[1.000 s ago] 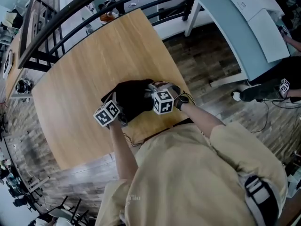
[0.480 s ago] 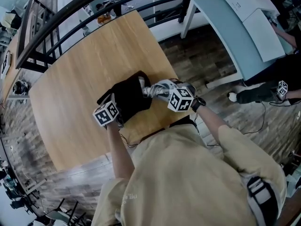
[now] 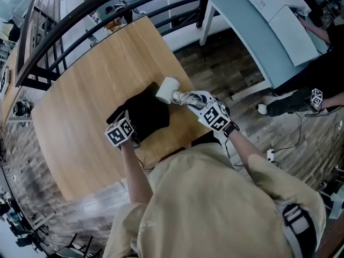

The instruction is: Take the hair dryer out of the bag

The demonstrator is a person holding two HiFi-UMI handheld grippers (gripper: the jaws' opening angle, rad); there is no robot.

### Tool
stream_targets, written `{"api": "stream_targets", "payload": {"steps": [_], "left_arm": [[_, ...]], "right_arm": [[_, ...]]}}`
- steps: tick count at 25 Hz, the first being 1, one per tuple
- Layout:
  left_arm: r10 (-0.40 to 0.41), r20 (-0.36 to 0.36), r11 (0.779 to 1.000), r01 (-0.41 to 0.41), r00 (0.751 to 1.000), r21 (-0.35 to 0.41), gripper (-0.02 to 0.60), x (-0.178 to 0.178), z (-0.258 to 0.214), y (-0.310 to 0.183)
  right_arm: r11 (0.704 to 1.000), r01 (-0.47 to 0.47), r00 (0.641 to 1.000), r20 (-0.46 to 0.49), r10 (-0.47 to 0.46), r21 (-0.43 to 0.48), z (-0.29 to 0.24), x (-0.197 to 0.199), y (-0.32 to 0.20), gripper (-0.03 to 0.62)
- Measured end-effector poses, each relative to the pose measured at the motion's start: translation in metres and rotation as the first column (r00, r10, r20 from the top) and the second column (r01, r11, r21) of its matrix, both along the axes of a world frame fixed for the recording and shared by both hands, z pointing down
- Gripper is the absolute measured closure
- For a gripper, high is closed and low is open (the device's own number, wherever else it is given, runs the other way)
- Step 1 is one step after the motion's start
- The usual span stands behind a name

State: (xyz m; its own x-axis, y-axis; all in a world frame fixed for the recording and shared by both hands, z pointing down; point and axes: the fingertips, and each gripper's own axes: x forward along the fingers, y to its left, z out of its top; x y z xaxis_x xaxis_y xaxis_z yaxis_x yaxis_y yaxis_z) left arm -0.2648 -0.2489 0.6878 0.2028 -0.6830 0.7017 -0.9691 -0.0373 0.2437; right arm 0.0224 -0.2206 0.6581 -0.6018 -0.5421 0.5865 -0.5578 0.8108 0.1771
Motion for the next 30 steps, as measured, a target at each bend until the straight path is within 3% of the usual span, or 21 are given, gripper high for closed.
{"api": "stream_targets", "payload": {"steps": [5,12,17,22,25,26,30], "left_arm": [[0.015,0.008,1.0,-0.015,1.0,0.007,0.561,0.008,-0.002,0.001],[0.037,0.001,0.999,-0.037,0.999,0.017,0.561,0.02,-0.002,0.008],[0.046,0.008,0.999,-0.046,0.999,0.026,0.561,0.02,-0.004,0.009],[0.055,-0.003,0.998,-0.055,0.998,0.033,0.561,0.022,-0.003,0.01],[0.054,-0.012,0.998,-0.053,0.998,0.044,0.561,0.023,-0.001,0.011],[0.052,-0.015,0.997,-0.051,0.999,0.049,0.561,0.023,-0.002,0.012],[0.064,-0.048,0.994,-0.06,0.997,0.091,0.554,0.024,-0.009,0.013]], "right_arm": [[0.969,-0.246,0.969,0.003,0.246,0.024,0.012,0.01,-0.005,0.418],[0.911,-0.413,0.911,0.016,0.413,0.006,0.037,0.004,-0.01,0.418],[0.881,-0.472,0.881,-0.011,0.473,0.013,0.055,-0.006,-0.016,0.416],[0.847,-0.525,0.851,-0.022,0.525,-0.088,0.074,-0.017,-0.016,0.418],[0.846,-0.52,0.853,-0.028,0.521,-0.119,0.08,-0.022,-0.017,0.394],[0.85,-0.516,0.856,-0.02,0.517,-0.108,0.077,-0.023,-0.018,0.356],[0.846,-0.53,0.846,0.034,0.532,-0.055,0.053,-0.022,-0.02,0.347]]}}
